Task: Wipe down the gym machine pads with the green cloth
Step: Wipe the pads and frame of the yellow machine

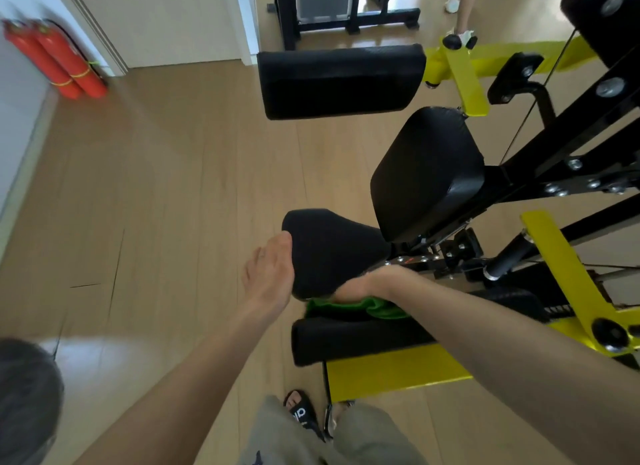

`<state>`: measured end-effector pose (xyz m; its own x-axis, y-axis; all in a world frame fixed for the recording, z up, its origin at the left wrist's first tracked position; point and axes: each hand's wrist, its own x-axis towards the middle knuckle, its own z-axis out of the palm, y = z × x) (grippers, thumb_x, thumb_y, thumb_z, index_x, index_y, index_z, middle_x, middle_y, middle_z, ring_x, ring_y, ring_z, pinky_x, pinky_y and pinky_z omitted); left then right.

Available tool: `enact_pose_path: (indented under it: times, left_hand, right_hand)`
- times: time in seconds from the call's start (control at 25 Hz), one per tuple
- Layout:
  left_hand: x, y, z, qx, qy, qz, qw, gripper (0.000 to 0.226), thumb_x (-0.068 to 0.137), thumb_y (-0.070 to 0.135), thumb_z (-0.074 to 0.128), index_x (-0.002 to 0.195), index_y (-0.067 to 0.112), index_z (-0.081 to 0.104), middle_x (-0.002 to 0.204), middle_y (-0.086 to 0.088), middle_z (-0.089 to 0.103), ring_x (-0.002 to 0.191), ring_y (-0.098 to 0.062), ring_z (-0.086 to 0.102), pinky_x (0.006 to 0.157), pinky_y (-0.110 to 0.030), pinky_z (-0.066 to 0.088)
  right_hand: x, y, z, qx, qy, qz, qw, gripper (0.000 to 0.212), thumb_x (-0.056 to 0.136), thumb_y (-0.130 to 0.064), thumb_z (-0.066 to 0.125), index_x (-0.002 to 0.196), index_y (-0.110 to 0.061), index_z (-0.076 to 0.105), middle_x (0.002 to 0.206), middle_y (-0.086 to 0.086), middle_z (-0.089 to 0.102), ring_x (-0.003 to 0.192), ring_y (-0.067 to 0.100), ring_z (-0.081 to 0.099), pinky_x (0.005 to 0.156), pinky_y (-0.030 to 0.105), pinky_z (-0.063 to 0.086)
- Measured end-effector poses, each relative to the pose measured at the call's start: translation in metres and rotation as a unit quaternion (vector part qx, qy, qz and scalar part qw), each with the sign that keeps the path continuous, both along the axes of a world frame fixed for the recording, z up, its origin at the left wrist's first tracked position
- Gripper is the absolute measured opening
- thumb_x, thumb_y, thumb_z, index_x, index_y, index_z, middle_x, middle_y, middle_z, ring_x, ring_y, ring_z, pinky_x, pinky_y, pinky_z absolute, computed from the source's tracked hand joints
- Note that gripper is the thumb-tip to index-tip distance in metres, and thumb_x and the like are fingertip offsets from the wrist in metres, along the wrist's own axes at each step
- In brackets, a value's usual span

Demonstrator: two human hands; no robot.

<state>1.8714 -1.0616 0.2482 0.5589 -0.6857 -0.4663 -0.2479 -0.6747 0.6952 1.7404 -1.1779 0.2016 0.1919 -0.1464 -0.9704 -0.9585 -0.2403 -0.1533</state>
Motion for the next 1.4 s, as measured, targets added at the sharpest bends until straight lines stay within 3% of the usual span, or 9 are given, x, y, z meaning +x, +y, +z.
enact_pose_path:
  times: [0.16,0.44,0.56,0.76,0.96,1.04,1.2,1.32,1.4]
  left_hand:
    - [0.039,-0.039,0.019,-0.01,-0.047,-0.042,0.998,0.058,0.106,0.047,0.012,0.151,0.022,0.038,0.157,-0.009,0.041,0.15,-0.03,0.025,0.125,-0.049,0.014]
    - [0.106,-0.119,0.021,-0.052,-0.111,-0.184,0.975,0.061,0.104,0.054,0.015,0.156,0.027,0.031,0.162,-0.004,0.035,0.154,-0.027,0.018,0.125,-0.05,0.013]
    - [0.154,-0.147,0.029,-0.093,-0.139,-0.24,0.956,0.061,0.103,0.053,0.015,0.156,0.027,0.031,0.162,-0.002,0.035,0.153,-0.025,0.02,0.125,-0.051,0.014]
    - [0.22,-0.203,0.057,-0.104,-0.189,-0.305,0.928,0.054,0.103,0.047,0.027,0.153,0.026,0.033,0.149,-0.009,0.05,0.145,-0.031,0.031,0.121,-0.047,0.019]
    - [0.217,-0.269,0.081,-0.123,-0.21,-0.357,0.902,0.053,0.103,0.042,0.032,0.153,0.023,0.032,0.154,-0.01,0.043,0.145,-0.031,0.03,0.121,-0.045,0.019]
    - [0.209,-0.294,0.085,-0.113,-0.23,-0.382,0.888,0.055,0.103,0.039,0.032,0.156,0.022,0.027,0.159,-0.01,0.037,0.148,-0.031,0.027,0.122,-0.044,0.018]
    - [0.205,-0.348,0.082,-0.072,-0.241,-0.431,0.867,0.06,0.102,0.041,0.028,0.16,0.025,0.017,0.166,-0.007,0.026,0.153,-0.029,0.021,0.124,-0.046,0.015]
    - [0.198,-0.385,0.074,-0.035,-0.217,-0.477,0.851,0.056,0.105,0.044,0.022,0.157,0.024,0.024,0.163,-0.009,0.031,0.149,-0.029,0.03,0.12,-0.045,0.024]
    - [0.19,-0.402,0.067,-0.026,-0.207,-0.497,0.842,0.049,0.107,0.039,0.019,0.141,0.016,0.045,0.147,-0.017,0.05,0.133,-0.032,0.046,0.101,-0.038,0.034]
  right_hand:
    - [-0.058,-0.044,0.032,-0.144,0.068,0.05,0.986,0.065,0.081,-0.061,0.066,0.137,-0.033,0.049,0.144,0.005,0.051,0.127,0.033,0.05,0.104,0.048,0.042]
    - [0.058,0.041,0.005,-0.001,-0.021,0.05,0.999,0.047,0.102,-0.04,0.041,0.13,-0.007,0.06,0.126,0.013,0.061,0.112,0.032,0.058,0.095,0.041,0.046]
    - [0.101,0.047,0.022,0.057,-0.114,-0.212,0.969,0.045,0.102,-0.038,0.046,0.123,-0.003,0.065,0.112,0.016,0.068,0.101,0.026,0.064,0.094,0.04,0.053]
    - [0.126,-0.022,0.064,-0.011,-0.252,-0.722,0.645,0.037,0.103,-0.036,0.049,0.109,-0.005,0.069,0.098,0.014,0.076,0.091,0.029,0.073,0.086,0.041,0.058]
    - [0.128,-0.11,0.1,-0.046,-0.371,-0.877,0.302,0.045,0.103,-0.039,0.039,0.123,-0.011,0.068,0.117,0.018,0.073,0.107,0.039,0.07,0.094,0.055,0.054]
    - [0.133,-0.145,0.111,-0.097,-0.381,-0.888,0.239,0.044,0.104,-0.042,0.041,0.126,-0.013,0.067,0.117,0.014,0.074,0.103,0.036,0.072,0.092,0.054,0.056]
    - [0.143,-0.22,0.119,-0.227,-0.356,-0.873,0.245,0.046,0.102,-0.049,0.044,0.132,-0.019,0.061,0.12,0.009,0.07,0.106,0.032,0.069,0.097,0.051,0.055]
    - [0.146,-0.276,0.111,-0.384,-0.325,-0.792,0.345,0.047,0.105,-0.043,0.034,0.139,-0.018,0.056,0.137,0.01,0.061,0.124,0.031,0.057,0.109,0.045,0.043]
    - [0.153,-0.3,0.091,-0.509,-0.281,-0.657,0.481,0.046,0.108,-0.038,0.032,0.137,-0.014,0.059,0.147,0.011,0.052,0.139,0.031,0.043,0.117,0.04,0.03]
